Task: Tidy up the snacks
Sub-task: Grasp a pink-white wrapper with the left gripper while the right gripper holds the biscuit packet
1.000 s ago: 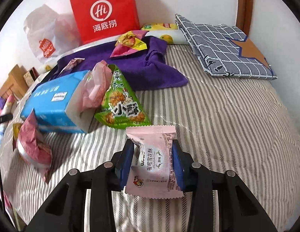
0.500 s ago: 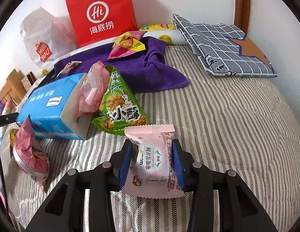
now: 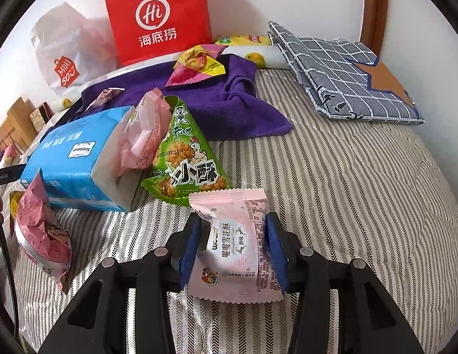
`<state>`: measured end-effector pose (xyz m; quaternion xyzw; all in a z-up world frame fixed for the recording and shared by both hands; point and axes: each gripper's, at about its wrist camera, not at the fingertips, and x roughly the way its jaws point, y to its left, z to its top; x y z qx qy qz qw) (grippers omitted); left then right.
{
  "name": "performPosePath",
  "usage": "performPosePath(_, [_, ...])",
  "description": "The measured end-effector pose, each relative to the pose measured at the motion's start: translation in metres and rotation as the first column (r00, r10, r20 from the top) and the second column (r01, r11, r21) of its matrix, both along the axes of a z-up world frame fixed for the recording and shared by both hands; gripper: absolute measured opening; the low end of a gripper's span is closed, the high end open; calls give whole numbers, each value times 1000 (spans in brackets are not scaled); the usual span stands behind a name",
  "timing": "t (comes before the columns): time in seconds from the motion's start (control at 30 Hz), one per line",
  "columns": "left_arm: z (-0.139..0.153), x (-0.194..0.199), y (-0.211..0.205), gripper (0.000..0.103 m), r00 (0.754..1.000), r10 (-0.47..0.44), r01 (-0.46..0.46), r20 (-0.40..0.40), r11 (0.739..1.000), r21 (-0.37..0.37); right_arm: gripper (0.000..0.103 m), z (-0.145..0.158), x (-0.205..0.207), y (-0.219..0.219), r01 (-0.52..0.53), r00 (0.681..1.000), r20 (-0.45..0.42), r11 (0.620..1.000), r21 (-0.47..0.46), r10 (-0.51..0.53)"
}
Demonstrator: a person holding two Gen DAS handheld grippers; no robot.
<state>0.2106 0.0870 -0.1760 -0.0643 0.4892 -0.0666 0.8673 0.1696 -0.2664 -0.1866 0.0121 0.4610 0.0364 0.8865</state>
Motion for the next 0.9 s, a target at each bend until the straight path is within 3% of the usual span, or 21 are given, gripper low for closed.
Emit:
performPosePath(0.13, [6, -5, 10, 44, 1000, 10, -9, 18, 998, -56, 45, 0, 0, -1, 3, 1000, 2, 1000, 12, -3])
performPosePath(0.27, [16, -14, 13, 33, 999, 8, -6, 47, 999, -49, 42, 2, -2, -8, 8, 1000, 11, 998, 60, -9])
performPosePath(0.57, [25, -36, 29, 27, 998, 43, -40, 55, 997, -61, 39, 13, -24, -13, 34, 999, 11, 997, 63, -35])
performPosePath(0.7, [30, -46, 32, 17, 997, 39, -34, 70, 996, -77, 39, 20, -33, -13, 38, 999, 23, 997, 64, -39])
performPosePath(0.9, [39, -58, 32, 16, 995, 35, -25, 98, 995, -99, 39, 31, -40, -10, 34, 998, 43, 997, 64, -36])
